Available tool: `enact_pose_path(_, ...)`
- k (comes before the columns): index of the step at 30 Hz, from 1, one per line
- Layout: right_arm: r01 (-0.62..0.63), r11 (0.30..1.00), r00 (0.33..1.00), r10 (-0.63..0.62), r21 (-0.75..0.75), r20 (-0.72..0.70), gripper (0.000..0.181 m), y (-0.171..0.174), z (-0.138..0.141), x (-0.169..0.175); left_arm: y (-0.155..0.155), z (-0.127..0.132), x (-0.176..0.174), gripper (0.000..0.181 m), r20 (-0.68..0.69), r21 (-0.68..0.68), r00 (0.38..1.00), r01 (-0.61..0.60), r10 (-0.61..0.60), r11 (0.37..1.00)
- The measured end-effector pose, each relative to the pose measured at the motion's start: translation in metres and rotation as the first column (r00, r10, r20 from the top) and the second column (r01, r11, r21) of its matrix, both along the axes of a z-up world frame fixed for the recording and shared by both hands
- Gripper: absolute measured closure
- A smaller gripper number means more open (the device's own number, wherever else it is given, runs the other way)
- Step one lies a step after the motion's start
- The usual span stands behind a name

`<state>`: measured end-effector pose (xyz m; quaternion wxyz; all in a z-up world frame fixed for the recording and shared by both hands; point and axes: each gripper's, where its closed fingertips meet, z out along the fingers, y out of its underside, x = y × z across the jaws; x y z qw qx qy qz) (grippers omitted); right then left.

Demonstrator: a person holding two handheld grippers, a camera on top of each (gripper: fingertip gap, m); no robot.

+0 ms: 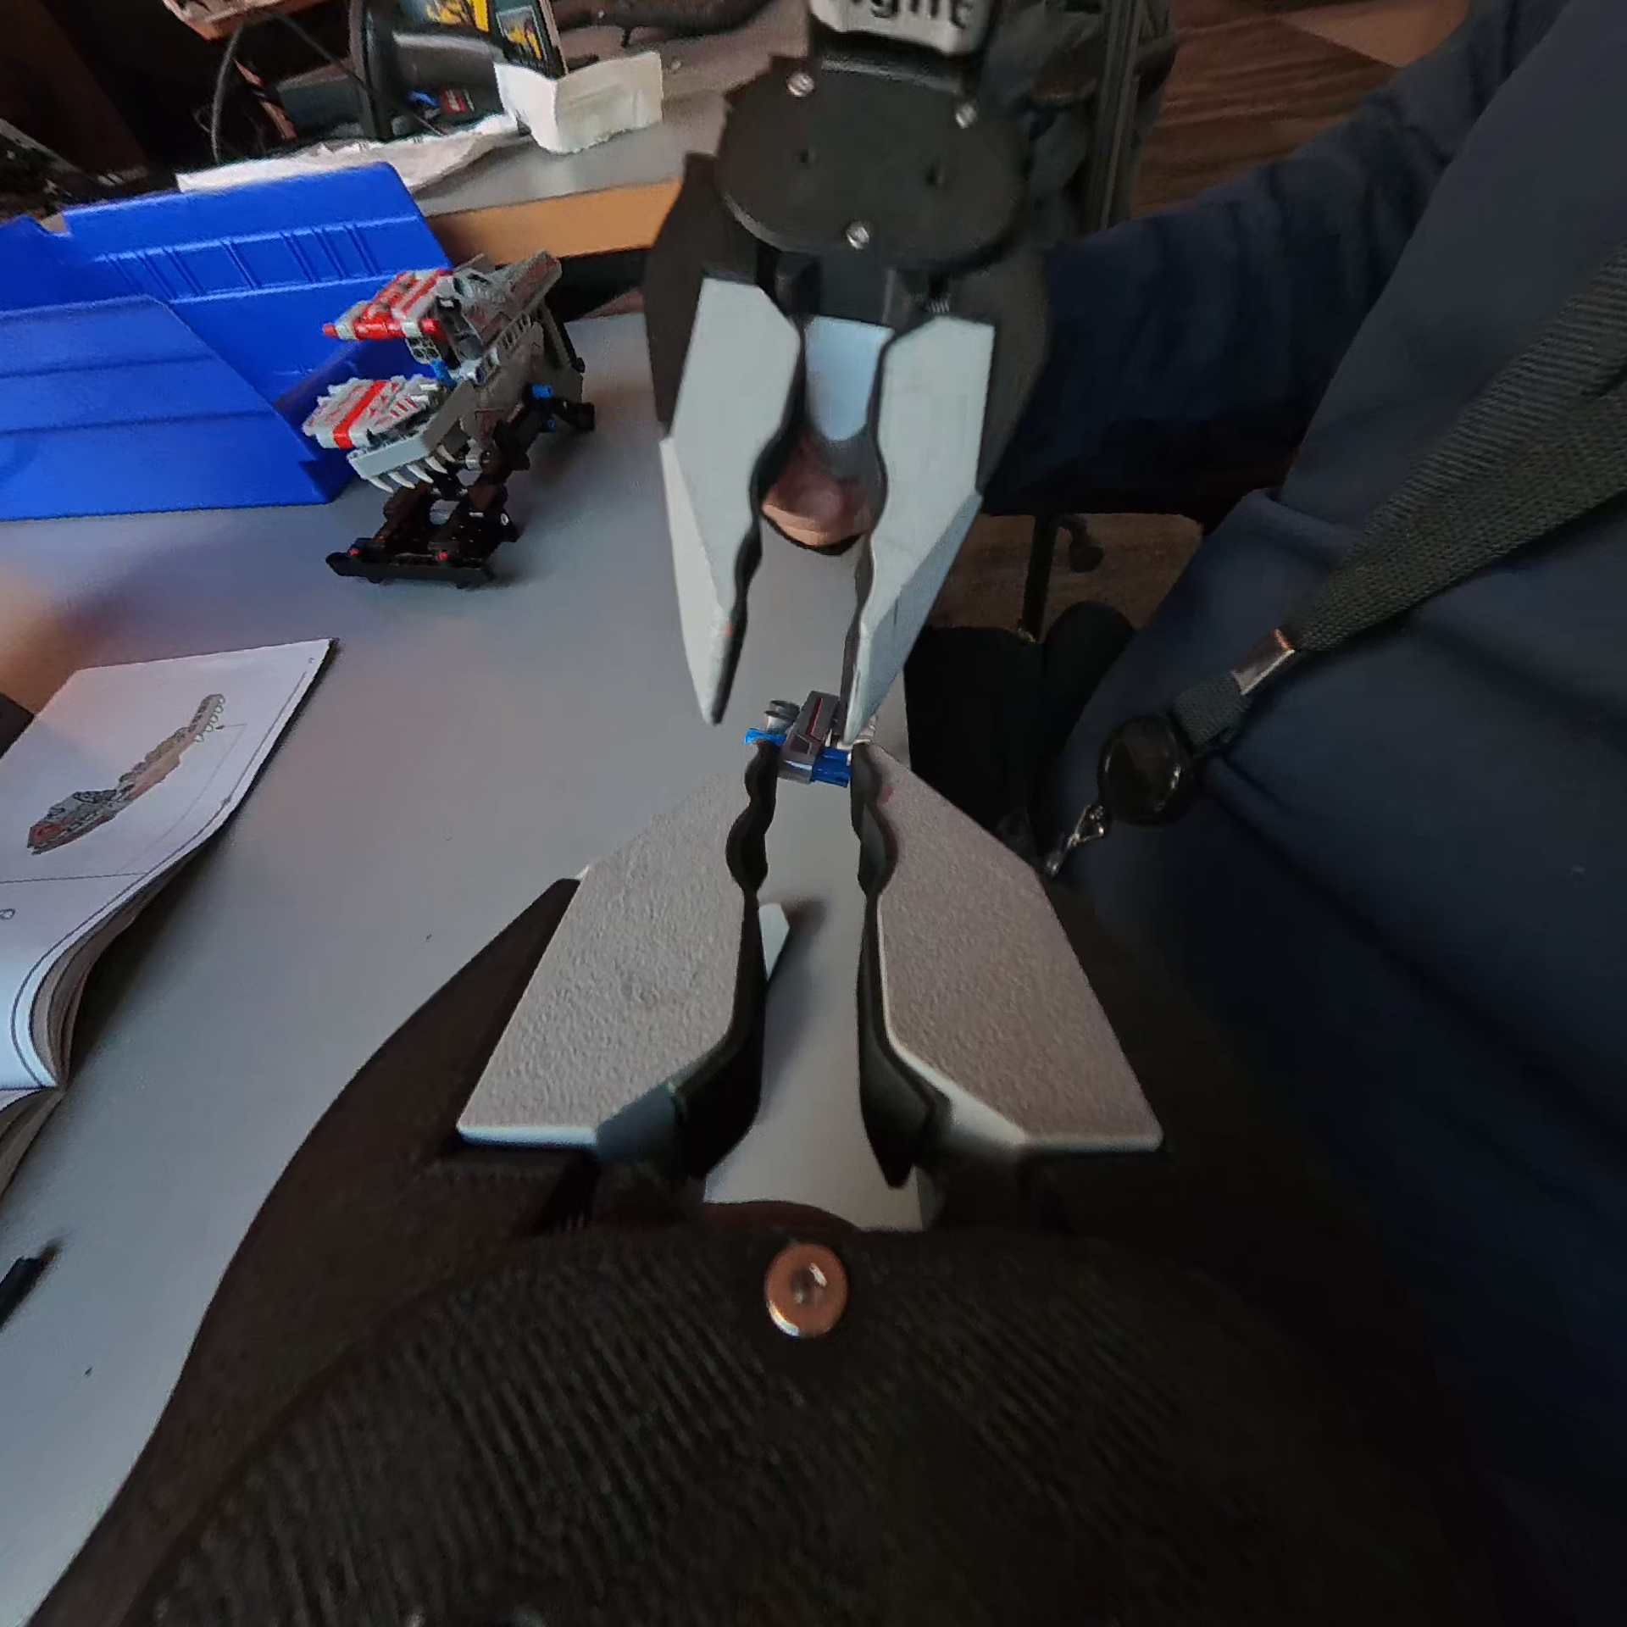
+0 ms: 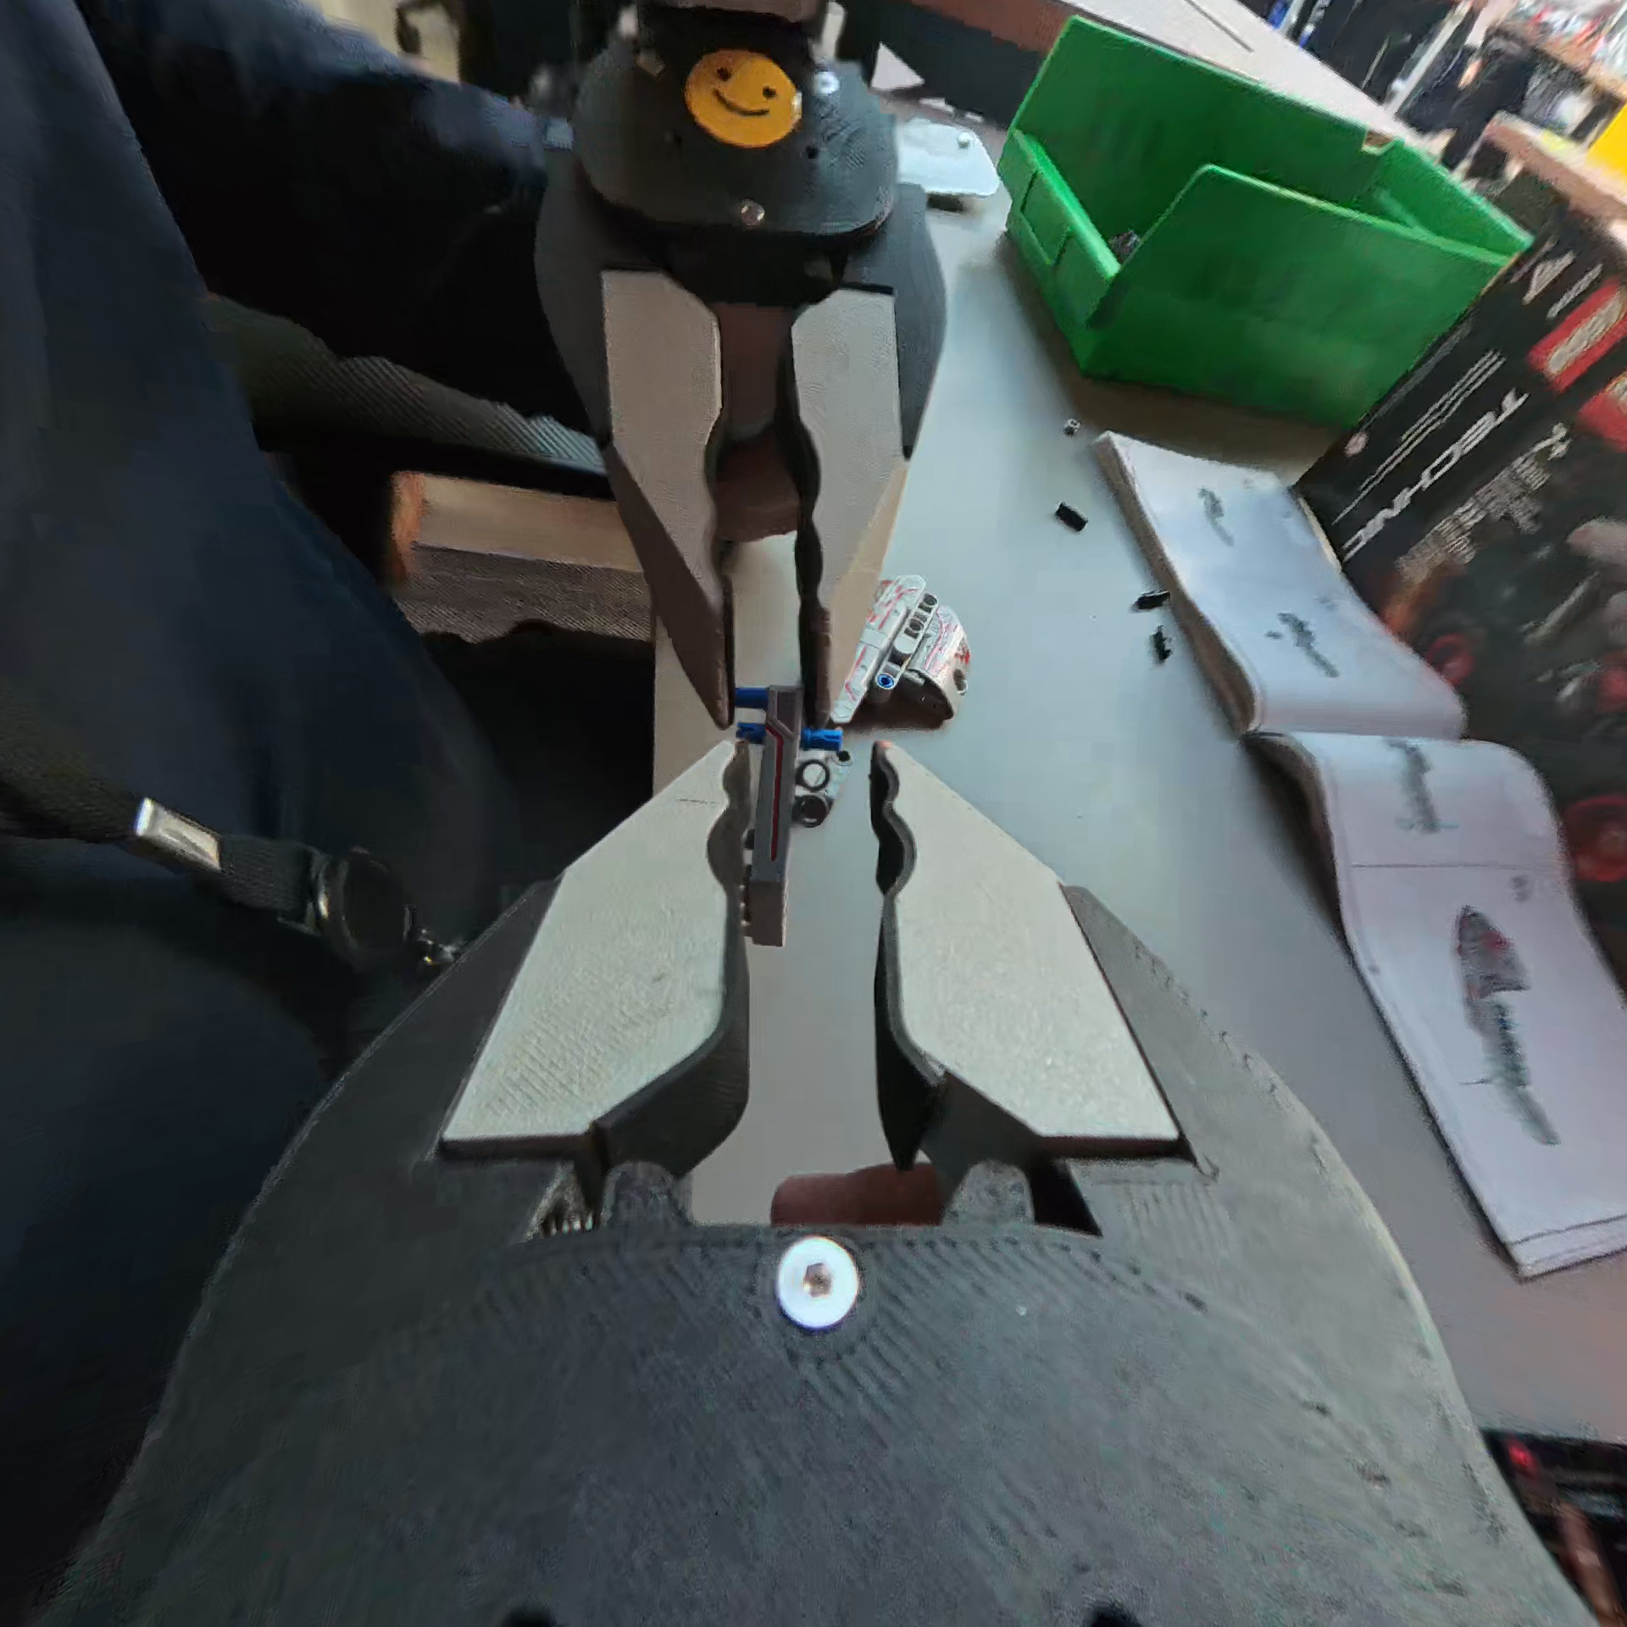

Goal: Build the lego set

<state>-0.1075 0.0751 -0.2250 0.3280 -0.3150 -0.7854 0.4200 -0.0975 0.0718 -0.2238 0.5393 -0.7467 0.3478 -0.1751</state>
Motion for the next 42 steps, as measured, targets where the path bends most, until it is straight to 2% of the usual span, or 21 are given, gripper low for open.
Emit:
enact_pose_path(3, 0.0, 0.994, 1.0, 0.002, 0.108, -0.016, 0.157, -0.003, -0.004, 0.0, -0.002, 0.008, 0.004, 0.167, 0.054, 0.024, 0.998, 0.03, -0.031, 0.999)
enact_pose_path(9, -0.02, 0.973, 0.998, 0.034, 0.228, -0.058, 0.164, -0.007, -0.002, 0.002, -0.004, 0.006, 0.006, 0.167, 0.046, 0.018, 0.998, 0.045, -0.046, 0.999)
enact_pose_path(20, -0.056, 0.961, 0.996, 0.073, 0.272, -0.053, 0.167, -0.015, -0.001, 0.005, -0.011, 0.009, 0.01, 0.167, 0.044, 0.048, 0.994, 0.101, -0.103, 0.994)
enact_pose_path(25, -0.042, 0.965, 0.997, 0.058, 0.257, -0.057, 0.165, -0.012, 0.002, 0.001, -0.008, 0.012, 0.006, 0.167, 0.067, 0.052, 0.995, 0.075, -0.079, 0.996)
enact_pose_path(29, -0.046, 0.992, 0.998, 0.049, 0.117, -0.03, 0.162, -0.014, 0.004, -0.001, -0.008, 0.014, 0.004, 0.167, 0.077, 0.065, 0.994, 0.077, -0.082, 0.995)
enact_pose_path(32, -0.134, 0.984, 0.985, 0.146, -0.12, 0.097, 0.16, -0.019, 0.004, 0.008, -0.011, 0.012, 0.008, 0.167, 0.054, 0.062, 0.99, 0.124, -0.127, 0.99)
enact_pose_path(36, -0.198, 0.875, 0.916, 0.326, -0.443, 0.235, 0.161, -0.017, 0.011, 0.018, -0.016, 0.019, 0.013, 0.168, 0.038, 0.122, 0.981, 0.185, -0.19, 0.975)
enact_pose_path(42, -0.186, 0.703, 0.83, 0.487, -0.687, 0.273, 0.171, -0.023, 0.022, 0.016, -0.02, 0.025, 0.013, 0.167, 0.082, 0.126, 0.962, 0.248, -0.26, 0.96)
